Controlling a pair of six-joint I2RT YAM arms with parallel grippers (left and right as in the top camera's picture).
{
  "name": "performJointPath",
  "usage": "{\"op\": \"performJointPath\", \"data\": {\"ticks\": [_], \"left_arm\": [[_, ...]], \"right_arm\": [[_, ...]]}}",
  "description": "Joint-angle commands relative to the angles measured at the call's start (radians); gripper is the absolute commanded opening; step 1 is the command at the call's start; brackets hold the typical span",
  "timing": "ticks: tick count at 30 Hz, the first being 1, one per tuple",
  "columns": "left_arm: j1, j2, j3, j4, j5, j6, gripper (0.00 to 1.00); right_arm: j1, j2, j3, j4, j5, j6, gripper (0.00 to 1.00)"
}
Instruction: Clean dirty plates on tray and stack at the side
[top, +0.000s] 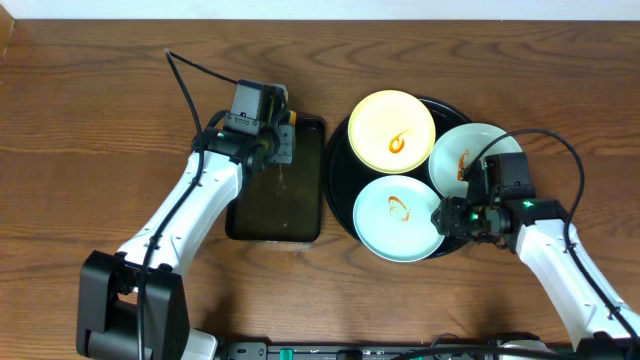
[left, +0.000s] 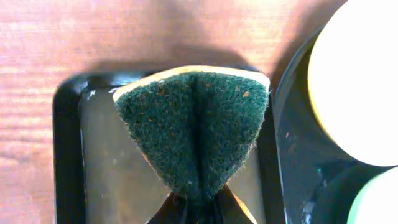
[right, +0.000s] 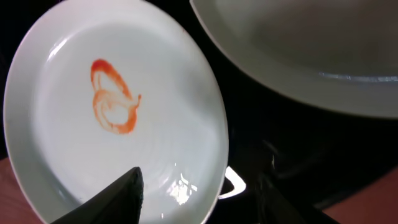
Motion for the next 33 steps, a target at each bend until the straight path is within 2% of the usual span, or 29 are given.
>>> {"op": "performJointPath", "data": {"ticks": [1,19,28,33], "left_arm": [[-0.001,-0.044,0.008,0.034,-0.021,-0.002,0.07],[-0.001,-0.091,0.008,0.037,-0.037,-0.01,0.07],[-0.001,-0.091,0.008,0.013,-0.039,-0.01,0.07],[-0.001,-0.091,0.008,-0.021,-0.039,-0.01,0.08]], "right_arm": [[0.01,0.028,-0.007,0.027,-0.021,0.013,0.56],[0.01,0.115,-0.007,0.064,-0.026,0.013,0.49],[0.01,0.139,-0.007,0.082,-0.04,0.013,0.29],[0.01,0.139,-0.011,0.08,-0.039,0.013,0.25]]}}
